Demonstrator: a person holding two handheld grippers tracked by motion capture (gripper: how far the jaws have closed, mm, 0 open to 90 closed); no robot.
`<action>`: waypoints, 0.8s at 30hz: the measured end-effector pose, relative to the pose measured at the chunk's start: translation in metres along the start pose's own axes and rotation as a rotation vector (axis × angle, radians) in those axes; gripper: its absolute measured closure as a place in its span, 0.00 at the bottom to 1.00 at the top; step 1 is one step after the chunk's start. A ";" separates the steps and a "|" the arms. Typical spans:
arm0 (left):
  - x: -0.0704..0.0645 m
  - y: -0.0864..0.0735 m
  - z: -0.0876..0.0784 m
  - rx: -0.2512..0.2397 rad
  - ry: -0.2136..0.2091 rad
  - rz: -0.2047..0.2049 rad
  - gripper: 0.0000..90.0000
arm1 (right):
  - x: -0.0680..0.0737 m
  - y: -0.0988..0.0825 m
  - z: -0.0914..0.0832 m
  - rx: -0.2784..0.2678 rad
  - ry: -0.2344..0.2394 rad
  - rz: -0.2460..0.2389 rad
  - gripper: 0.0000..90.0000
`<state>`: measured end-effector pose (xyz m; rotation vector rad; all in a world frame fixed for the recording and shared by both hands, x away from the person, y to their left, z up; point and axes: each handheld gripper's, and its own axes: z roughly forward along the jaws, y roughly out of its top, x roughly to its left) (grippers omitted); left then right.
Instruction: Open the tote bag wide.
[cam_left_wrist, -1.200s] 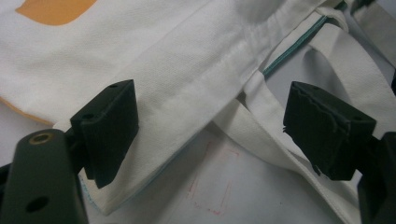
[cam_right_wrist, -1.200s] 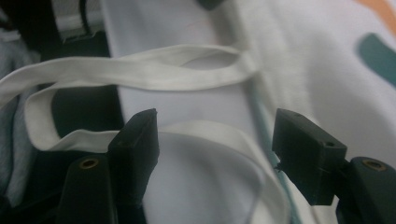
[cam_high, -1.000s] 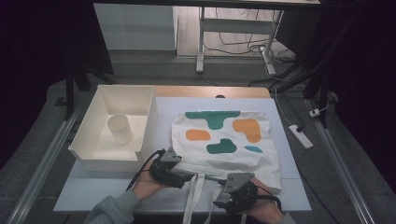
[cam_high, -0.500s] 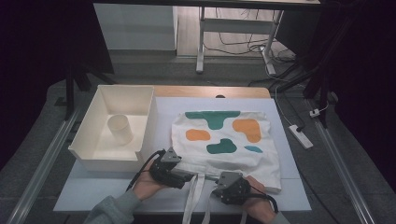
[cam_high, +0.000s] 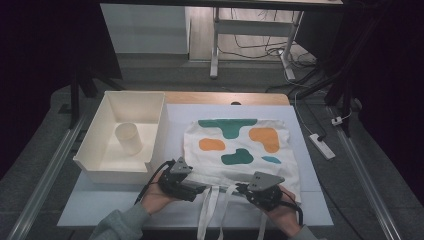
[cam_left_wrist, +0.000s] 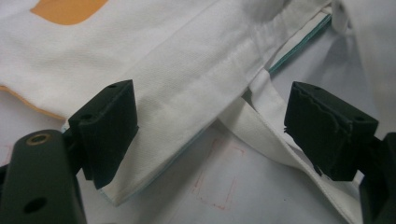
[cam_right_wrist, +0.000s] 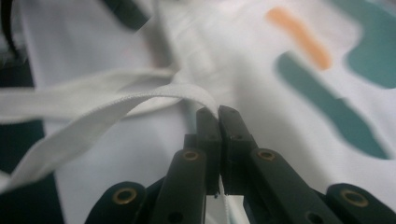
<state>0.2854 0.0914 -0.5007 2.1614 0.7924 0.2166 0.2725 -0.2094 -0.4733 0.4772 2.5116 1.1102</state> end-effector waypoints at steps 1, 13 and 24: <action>0.000 0.000 0.000 -0.006 0.001 -0.008 0.19 | -0.005 0.001 -0.003 -0.016 -0.009 0.020 0.97; 0.002 0.000 0.000 0.000 -0.002 -0.011 0.19 | -0.059 0.011 -0.005 -0.093 -0.104 0.164 0.97; 0.002 -0.001 0.000 0.003 -0.002 -0.008 0.19 | -0.107 -0.004 0.012 -0.073 -0.231 0.316 0.96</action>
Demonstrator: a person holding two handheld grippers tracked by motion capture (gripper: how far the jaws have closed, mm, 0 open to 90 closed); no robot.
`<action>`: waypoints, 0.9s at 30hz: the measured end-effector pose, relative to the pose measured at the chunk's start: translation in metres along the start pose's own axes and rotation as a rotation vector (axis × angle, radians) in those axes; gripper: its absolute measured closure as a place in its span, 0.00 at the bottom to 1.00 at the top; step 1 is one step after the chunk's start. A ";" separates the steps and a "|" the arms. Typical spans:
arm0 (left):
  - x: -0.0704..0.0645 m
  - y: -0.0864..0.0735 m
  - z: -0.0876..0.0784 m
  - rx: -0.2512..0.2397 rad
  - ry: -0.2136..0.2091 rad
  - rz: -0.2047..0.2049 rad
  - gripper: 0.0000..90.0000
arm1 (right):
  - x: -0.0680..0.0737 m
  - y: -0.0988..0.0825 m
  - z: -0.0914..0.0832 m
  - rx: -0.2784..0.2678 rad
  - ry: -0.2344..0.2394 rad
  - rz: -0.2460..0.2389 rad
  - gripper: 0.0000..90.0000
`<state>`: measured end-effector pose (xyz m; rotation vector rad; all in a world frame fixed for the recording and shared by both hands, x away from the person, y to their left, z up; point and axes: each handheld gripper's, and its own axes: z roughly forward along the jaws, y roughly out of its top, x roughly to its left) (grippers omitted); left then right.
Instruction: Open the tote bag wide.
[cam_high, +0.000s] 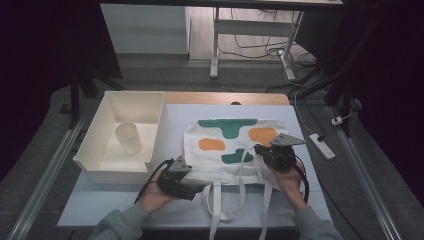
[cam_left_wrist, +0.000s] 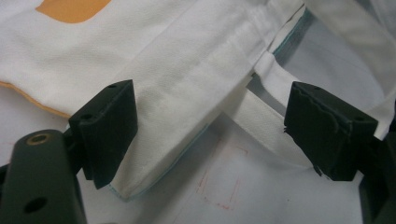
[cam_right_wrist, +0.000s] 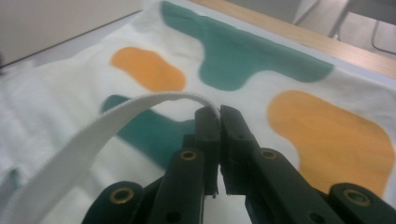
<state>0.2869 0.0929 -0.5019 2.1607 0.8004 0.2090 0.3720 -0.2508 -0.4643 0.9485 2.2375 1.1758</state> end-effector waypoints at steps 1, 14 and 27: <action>0.000 0.000 0.000 0.000 0.001 0.000 0.19 | 0.000 0.000 0.000 0.000 0.000 0.000 0.96; 0.001 -0.002 0.000 0.005 0.004 -0.004 0.19 | -0.027 -0.019 0.022 0.159 -0.039 0.040 0.93; 0.001 -0.002 0.000 0.005 0.006 -0.002 0.19 | -0.049 -0.027 -0.012 0.143 -0.092 0.120 0.90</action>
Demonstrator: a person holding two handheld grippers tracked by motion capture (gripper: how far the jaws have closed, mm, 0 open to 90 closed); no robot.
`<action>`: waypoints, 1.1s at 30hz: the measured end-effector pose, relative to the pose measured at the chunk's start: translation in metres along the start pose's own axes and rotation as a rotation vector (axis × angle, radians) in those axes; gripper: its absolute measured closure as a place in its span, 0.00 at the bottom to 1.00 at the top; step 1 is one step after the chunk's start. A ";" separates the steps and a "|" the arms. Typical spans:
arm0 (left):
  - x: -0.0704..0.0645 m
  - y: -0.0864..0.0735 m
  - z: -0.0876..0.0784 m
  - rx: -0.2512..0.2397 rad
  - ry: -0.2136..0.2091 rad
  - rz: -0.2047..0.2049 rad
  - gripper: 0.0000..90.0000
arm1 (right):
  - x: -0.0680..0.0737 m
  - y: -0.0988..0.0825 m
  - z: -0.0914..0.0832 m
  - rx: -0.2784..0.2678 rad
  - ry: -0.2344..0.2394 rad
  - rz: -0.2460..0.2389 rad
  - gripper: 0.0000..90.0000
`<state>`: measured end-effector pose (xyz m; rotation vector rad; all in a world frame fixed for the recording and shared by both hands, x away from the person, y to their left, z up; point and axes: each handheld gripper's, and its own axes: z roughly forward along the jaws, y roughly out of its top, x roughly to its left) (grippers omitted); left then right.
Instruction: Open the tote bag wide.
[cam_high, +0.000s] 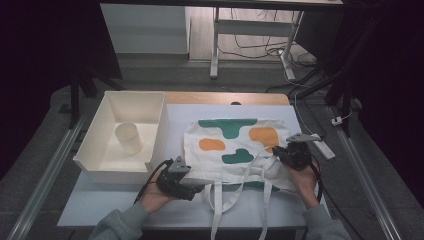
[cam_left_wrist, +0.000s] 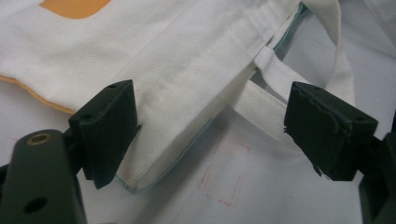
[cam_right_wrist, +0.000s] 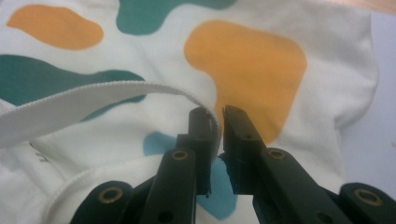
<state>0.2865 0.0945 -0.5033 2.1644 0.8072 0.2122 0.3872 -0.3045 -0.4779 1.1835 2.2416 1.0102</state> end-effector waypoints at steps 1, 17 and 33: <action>0.000 0.000 0.000 0.001 -0.001 0.000 0.19 | 0.000 -0.001 0.001 0.014 0.005 0.001 0.90; 0.000 0.000 0.001 0.002 0.002 0.007 0.20 | 0.080 0.034 -0.064 -0.064 0.257 -0.271 0.42; -0.001 -0.001 0.001 0.002 0.000 0.006 0.20 | 0.117 -0.001 -0.026 0.145 0.255 -0.304 0.44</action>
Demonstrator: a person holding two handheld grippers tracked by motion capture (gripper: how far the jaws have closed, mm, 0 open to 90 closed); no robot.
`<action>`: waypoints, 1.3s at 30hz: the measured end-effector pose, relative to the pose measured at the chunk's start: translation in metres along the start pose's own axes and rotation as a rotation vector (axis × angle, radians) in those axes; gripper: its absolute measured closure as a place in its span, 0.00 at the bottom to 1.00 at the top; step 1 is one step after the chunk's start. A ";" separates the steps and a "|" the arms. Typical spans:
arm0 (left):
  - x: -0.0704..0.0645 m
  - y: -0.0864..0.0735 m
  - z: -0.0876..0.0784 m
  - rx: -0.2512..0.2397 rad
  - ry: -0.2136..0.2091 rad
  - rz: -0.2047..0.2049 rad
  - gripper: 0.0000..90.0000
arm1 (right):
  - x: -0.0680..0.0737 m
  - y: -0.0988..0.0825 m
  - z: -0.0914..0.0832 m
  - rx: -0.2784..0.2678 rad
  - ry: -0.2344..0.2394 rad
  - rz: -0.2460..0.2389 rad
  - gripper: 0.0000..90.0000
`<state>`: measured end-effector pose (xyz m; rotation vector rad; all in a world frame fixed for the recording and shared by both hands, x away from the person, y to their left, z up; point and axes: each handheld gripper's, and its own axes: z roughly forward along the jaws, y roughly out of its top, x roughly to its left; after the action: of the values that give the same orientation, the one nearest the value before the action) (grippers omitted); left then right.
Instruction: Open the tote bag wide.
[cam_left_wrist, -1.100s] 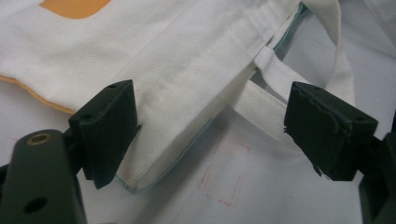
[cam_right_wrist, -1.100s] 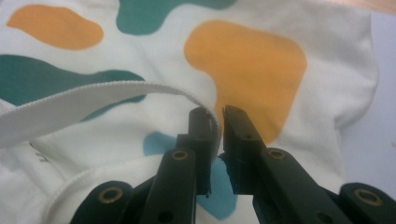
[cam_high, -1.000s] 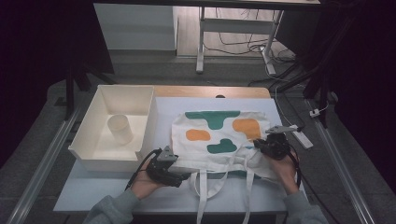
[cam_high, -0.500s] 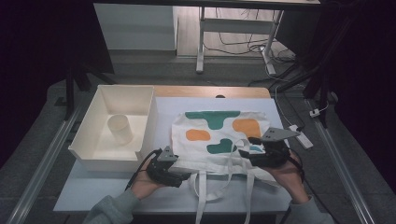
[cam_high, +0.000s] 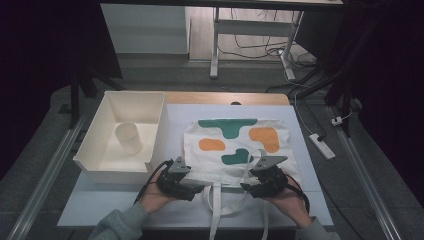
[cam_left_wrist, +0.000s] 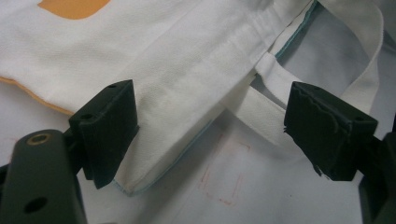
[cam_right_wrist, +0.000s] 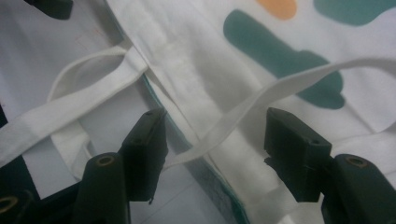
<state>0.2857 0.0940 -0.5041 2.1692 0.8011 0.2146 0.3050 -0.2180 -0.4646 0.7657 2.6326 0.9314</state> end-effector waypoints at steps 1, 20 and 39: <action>0.000 0.000 0.000 0.001 0.000 0.003 0.20 | 0.000 -0.001 0.003 0.011 0.005 0.007 0.44; -0.001 -0.001 0.000 0.001 0.002 0.005 0.20 | 0.010 0.004 0.002 -0.037 -0.004 -0.057 0.98; -0.001 -0.001 -0.001 -0.007 0.002 -0.001 0.20 | -0.033 0.032 -0.018 -0.296 -0.117 0.020 0.98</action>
<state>0.2844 0.0947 -0.5041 2.1627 0.8017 0.2188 0.3383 -0.2242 -0.4283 0.7468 2.3204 1.2071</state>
